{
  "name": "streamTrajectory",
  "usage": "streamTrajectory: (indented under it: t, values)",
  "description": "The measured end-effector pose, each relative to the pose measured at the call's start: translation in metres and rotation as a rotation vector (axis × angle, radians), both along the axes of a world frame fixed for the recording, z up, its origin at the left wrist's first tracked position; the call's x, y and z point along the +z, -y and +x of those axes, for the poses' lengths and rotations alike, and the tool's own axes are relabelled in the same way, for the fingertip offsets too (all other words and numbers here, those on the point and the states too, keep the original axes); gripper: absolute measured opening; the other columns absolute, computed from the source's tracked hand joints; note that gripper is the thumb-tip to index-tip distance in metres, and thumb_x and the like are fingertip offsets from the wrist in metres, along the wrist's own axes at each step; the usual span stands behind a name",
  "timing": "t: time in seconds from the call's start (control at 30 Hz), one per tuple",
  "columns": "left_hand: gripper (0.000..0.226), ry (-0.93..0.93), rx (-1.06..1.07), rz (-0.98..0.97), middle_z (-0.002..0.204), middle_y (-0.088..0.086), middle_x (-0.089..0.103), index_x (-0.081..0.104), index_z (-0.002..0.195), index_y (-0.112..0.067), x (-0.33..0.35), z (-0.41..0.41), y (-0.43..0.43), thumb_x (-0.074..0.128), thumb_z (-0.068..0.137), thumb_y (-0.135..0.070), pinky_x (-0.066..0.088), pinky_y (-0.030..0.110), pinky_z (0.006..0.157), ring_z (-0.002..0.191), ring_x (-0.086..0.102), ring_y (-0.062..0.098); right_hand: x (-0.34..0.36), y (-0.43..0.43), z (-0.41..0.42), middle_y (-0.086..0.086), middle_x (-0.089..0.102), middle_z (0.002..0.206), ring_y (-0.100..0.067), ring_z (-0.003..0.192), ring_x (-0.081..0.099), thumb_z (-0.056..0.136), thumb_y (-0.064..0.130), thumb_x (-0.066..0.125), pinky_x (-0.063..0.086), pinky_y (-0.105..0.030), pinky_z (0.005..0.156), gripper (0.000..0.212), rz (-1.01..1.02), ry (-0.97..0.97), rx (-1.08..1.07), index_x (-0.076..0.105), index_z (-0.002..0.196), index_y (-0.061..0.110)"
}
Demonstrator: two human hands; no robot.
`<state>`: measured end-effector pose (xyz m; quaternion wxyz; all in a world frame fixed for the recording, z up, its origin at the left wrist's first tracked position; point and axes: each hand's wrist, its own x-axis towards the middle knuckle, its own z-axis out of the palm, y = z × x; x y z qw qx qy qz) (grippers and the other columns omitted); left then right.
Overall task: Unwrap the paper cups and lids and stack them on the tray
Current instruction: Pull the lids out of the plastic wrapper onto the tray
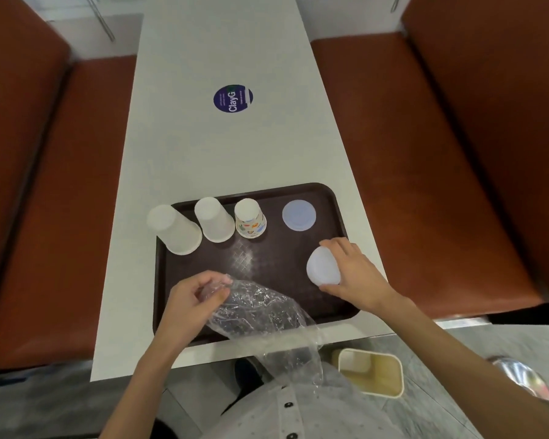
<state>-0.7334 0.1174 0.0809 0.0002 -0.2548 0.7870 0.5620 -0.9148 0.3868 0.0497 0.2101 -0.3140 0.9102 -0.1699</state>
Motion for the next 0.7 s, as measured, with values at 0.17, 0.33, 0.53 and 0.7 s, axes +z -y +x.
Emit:
streamTrajectory:
  t: [0.17,0.33,0.53,0.7]
  values:
    - [0.024,0.002,0.051,0.029,0.090,0.010,0.075,0.076,0.088,-0.034,-0.001,-0.008,-0.004,0.074,0.087,-0.009,0.058,0.057,0.079,0.088,0.065,0.047,-0.007,0.006,-0.001,-0.002,0.036,0.147,-0.027,0.127,0.044,0.075,0.036,0.080,0.045,-0.042,0.102,0.090,0.027,-0.056,-0.013,0.029,0.148,0.022]
    - [0.026,0.004,0.056,0.048,0.089,0.012,0.075,0.076,0.088,-0.033,0.001,-0.014,-0.009,0.072,0.088,-0.007,0.059,0.057,0.072,0.087,0.066,0.046,-0.012,0.009,-0.001,-0.004,0.040,0.141,-0.031,0.117,0.053,0.074,0.032,0.079,0.048,-0.043,0.094,0.088,0.037,-0.058,-0.023,0.032,0.147,0.022]
    - [0.027,0.010,0.060,0.057,0.089,0.007,0.075,0.075,0.087,-0.035,0.004,-0.018,-0.009,0.072,0.088,-0.008,0.059,0.046,0.068,0.078,0.067,0.035,-0.006,0.008,0.001,-0.003,0.037,0.142,-0.030,0.121,0.051,0.074,0.036,0.080,0.050,-0.040,0.091,0.091,0.052,-0.029,-0.022,0.029,0.148,0.023]
    - [0.027,-0.035,-0.029,0.056,0.093,-0.006,0.077,0.075,0.090,-0.037,0.021,-0.029,-0.007,0.072,0.089,-0.011,0.056,0.026,0.071,0.083,0.072,0.011,0.030,0.003,0.002,0.002,0.029,0.151,-0.020,0.132,0.040,0.068,0.050,0.083,0.043,-0.037,0.102,0.109,-0.049,0.094,-0.059,0.018,0.153,0.031]
